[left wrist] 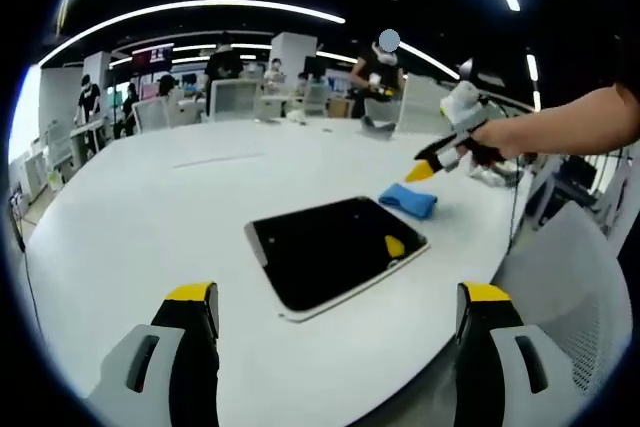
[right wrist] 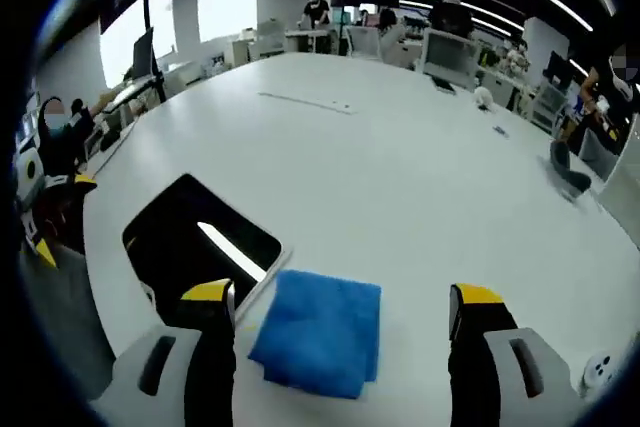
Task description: Wipe the mirror surface with the cleaning cloth until all visible marks leave the cleaned area.
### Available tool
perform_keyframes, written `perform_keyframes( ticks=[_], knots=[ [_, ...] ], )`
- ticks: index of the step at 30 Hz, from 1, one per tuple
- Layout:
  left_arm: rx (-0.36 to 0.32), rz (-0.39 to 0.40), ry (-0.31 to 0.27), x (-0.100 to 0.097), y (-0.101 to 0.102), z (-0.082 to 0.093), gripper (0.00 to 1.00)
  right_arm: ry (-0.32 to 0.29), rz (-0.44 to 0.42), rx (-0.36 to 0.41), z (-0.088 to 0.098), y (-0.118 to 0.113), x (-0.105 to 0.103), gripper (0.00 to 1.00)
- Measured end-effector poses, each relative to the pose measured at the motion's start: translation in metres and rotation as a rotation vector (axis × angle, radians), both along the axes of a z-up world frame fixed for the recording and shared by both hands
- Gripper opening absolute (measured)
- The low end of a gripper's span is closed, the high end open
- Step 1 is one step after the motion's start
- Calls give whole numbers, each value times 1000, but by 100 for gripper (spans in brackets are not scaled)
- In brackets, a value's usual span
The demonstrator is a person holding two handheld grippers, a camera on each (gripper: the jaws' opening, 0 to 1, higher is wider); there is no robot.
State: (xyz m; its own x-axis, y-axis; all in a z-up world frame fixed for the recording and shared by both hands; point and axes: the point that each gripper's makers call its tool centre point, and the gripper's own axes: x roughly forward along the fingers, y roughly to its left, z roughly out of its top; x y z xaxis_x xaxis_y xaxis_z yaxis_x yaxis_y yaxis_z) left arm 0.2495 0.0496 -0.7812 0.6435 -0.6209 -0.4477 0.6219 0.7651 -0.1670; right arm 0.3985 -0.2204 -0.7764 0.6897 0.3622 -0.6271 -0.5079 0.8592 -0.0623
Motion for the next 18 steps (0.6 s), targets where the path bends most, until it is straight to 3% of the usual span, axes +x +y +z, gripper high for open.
perform_keyframes(
  ticks=[2,4,5,7,9,11,13,16,18],
  knots=[
    [1,-10,-18,1,-2,2,100,-25,-1,16,3,2,-18,99],
    [30,7,-78,6,3,8,100,-58,14,-4,3,-2,-35,100],
    [5,40,-105,10,6,15,100,-72,10,9,5,-3,-40,100],
    [-40,108,-85,14,16,16,100,-89,-13,43,6,-7,-53,100],
    [13,136,-25,13,24,4,100,-55,-75,73,3,-18,-72,100],
    [3,116,-38,13,19,6,100,-80,-99,109,10,-20,-85,100],
    [25,98,-71,12,17,8,100,-124,-80,91,12,-20,-92,100],
    [26,111,-104,15,19,14,100,-100,-83,133,2,-15,-102,100],
    [-14,105,-64,12,16,11,100,-104,-68,126,-3,-12,-109,100]
  ],
)
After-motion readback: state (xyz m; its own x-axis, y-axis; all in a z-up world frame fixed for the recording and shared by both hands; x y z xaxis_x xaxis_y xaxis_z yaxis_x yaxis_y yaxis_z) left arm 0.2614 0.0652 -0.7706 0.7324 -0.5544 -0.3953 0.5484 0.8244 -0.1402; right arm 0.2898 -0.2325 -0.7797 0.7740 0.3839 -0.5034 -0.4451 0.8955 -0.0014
